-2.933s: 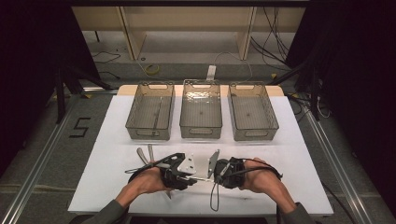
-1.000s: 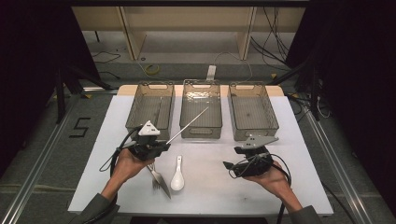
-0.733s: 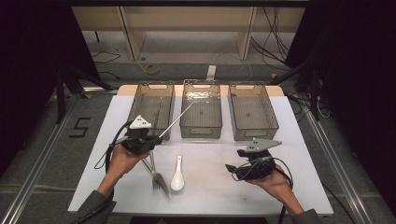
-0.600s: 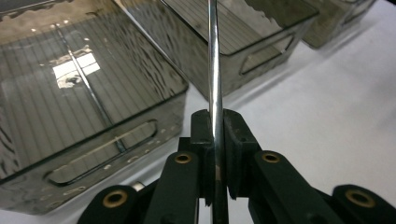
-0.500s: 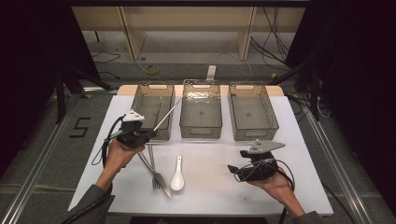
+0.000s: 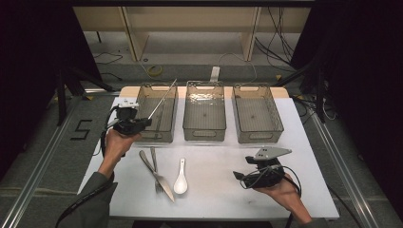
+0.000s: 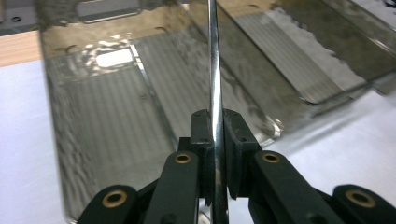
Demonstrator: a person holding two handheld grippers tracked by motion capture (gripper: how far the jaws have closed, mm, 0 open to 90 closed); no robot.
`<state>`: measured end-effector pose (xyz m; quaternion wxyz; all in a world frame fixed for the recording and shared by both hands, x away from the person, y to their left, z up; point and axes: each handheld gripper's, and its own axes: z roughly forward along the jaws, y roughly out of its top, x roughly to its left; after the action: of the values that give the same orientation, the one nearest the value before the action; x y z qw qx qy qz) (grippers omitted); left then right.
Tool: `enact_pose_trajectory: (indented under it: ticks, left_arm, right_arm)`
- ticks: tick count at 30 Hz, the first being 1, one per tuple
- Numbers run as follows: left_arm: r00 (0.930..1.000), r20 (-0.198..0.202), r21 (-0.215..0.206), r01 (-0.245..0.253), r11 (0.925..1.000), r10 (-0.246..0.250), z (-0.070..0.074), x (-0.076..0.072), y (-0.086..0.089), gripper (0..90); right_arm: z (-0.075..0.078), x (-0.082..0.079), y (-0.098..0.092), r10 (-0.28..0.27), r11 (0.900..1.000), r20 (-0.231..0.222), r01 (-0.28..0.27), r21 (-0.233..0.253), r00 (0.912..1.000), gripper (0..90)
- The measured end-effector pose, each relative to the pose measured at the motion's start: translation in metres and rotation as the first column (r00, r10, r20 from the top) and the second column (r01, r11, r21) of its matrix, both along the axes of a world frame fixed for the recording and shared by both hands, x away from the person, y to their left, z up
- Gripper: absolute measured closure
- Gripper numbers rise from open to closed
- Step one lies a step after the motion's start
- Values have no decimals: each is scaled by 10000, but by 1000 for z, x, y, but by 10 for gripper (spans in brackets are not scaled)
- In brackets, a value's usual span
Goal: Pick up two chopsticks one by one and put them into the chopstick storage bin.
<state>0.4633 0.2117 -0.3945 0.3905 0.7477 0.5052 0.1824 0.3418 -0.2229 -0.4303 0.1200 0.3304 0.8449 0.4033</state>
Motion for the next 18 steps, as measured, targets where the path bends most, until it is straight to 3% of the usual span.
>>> enact_pose_trajectory:
  ticks: [13,18]
  left_arm:
    - [9934,-317,257,-1098,9936,1106,-8,24,15,831]
    - [9904,-512,367,-1268,9913,1286,-11,30,17,831]
  right_arm:
    - [0,-4,0,96,9999,-63,-96,-63,9999,277]
    - [0,-4,-1,131,9999,-50,-131,-21,9999,276]
